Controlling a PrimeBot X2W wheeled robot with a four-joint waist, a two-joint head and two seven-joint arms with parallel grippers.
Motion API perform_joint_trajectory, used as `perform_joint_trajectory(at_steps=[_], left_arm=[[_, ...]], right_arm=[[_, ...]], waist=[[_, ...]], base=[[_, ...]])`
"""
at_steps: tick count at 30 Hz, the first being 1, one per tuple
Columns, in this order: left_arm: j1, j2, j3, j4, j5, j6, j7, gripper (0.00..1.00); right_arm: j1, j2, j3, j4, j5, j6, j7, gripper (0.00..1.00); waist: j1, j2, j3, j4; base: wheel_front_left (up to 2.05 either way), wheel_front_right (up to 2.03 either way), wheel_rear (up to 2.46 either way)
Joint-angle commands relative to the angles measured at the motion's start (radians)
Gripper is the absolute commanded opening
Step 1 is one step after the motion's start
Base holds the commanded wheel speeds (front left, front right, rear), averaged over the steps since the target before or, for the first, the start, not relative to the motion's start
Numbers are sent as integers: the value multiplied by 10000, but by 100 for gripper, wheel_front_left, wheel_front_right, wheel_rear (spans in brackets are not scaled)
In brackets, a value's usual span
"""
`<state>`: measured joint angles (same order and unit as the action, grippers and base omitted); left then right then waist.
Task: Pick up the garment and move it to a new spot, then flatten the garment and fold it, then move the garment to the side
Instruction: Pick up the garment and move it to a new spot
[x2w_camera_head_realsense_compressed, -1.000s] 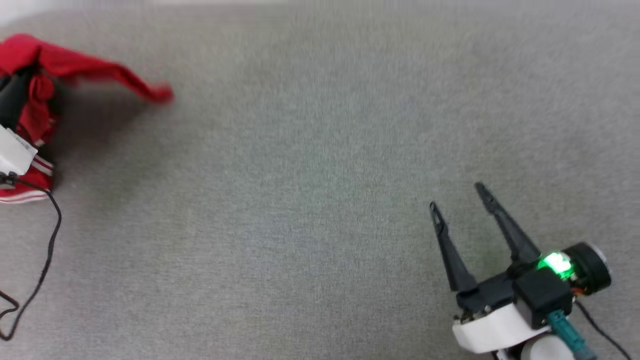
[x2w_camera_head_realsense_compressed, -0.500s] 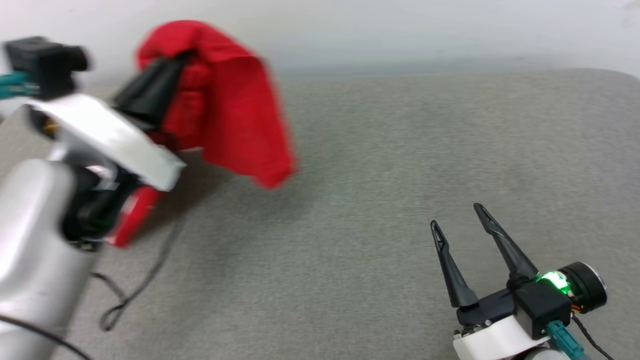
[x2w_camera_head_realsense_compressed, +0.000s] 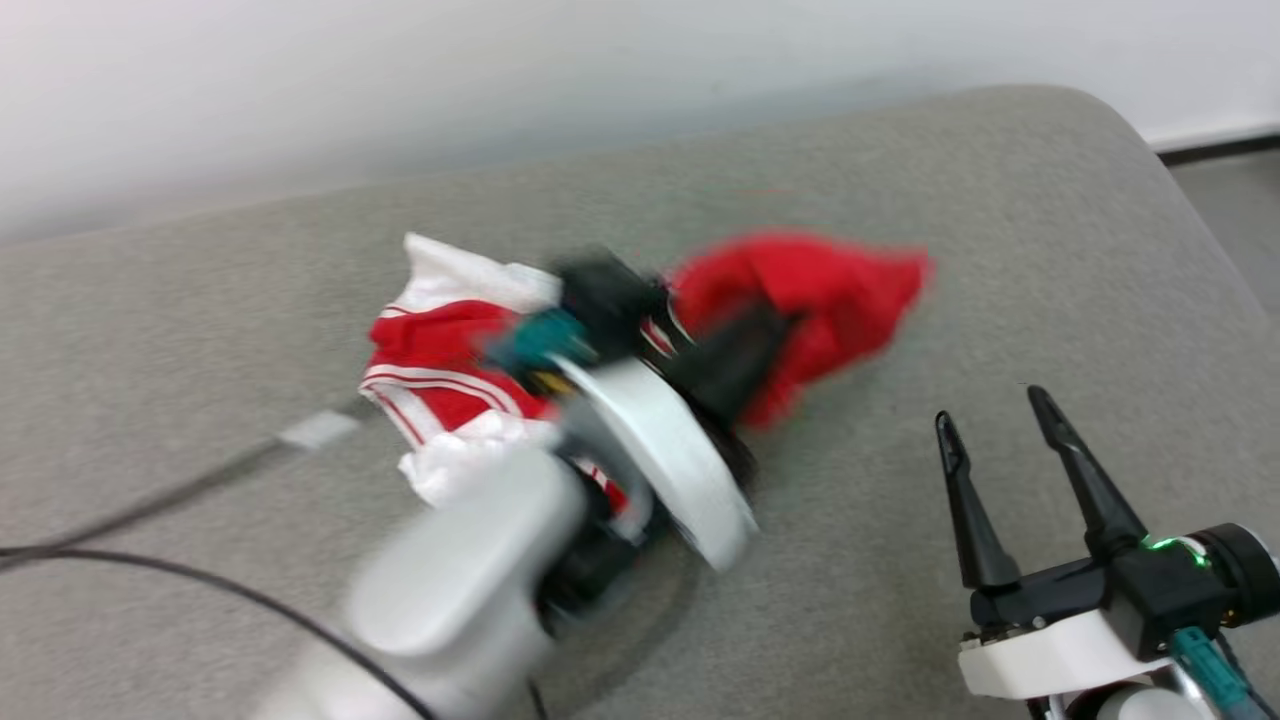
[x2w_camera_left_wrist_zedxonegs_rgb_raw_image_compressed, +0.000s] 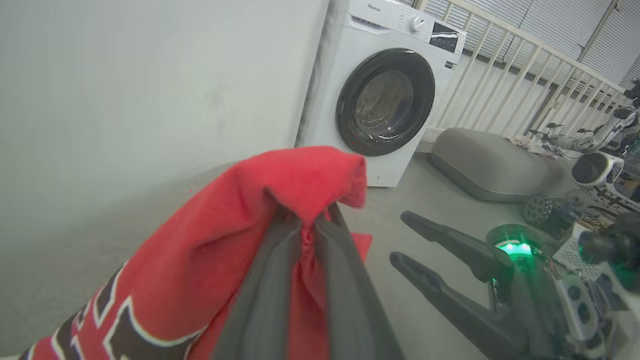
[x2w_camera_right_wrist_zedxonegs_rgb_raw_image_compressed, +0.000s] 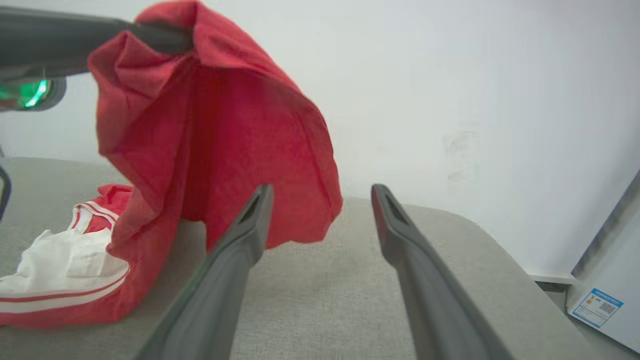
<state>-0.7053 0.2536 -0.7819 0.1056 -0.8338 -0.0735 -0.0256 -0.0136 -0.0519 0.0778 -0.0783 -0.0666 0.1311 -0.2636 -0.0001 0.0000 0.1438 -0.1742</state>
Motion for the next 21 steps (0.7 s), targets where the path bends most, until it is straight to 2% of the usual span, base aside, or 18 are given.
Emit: perform_joint_trajectory(at_steps=[1, 3, 4, 8, 12, 16, 21], left_arm=[[210, -192, -272, 220, 129, -81, -74, 0], [480, -639, -857, 914, 369, -131, -209, 1], [569, -822, -1140, 1280, 545, -125, -276, 100], [920, -1390, -2209, 2649, 984, -327, -569, 100], [1088, -1635, -2479, 3658, 808, -479, -1330, 100], [851, -1421, -2018, 3967, 844, -462, -2080, 100], [951, -814, -444, 3414, 1261, 125, -2400, 100]], right_arm=[[-133, 28, -50, -46, 19, -6, -17, 100], [-194, 29, -139, -66, 74, -5, -17, 100], [-227, 30, -134, -82, 65, -5, -17, 100], [-248, 27, -154, -71, 57, -5, -17, 100], [-129, 29, -83, -4, -8, -5, -17, 100], [37, 27, 32, 180, 14, -5, -17, 100], [199, 23, -10, 365, -1, -6, -17, 100]], waist=[[1, 0, 236, -330], [1, 0, 330, -490], [1, 0, 381, -561], [1, 0, 452, -684], [1, 0, 253, -448], [1, 0, -150, -54], [1, 0, -748, 515]], base=[[0, 0, 0], [0, 0, 0], [0, 0, 0], [0, 0, 0], [0, 0, 0], [0, 0, 0], [0, 0, 0]])
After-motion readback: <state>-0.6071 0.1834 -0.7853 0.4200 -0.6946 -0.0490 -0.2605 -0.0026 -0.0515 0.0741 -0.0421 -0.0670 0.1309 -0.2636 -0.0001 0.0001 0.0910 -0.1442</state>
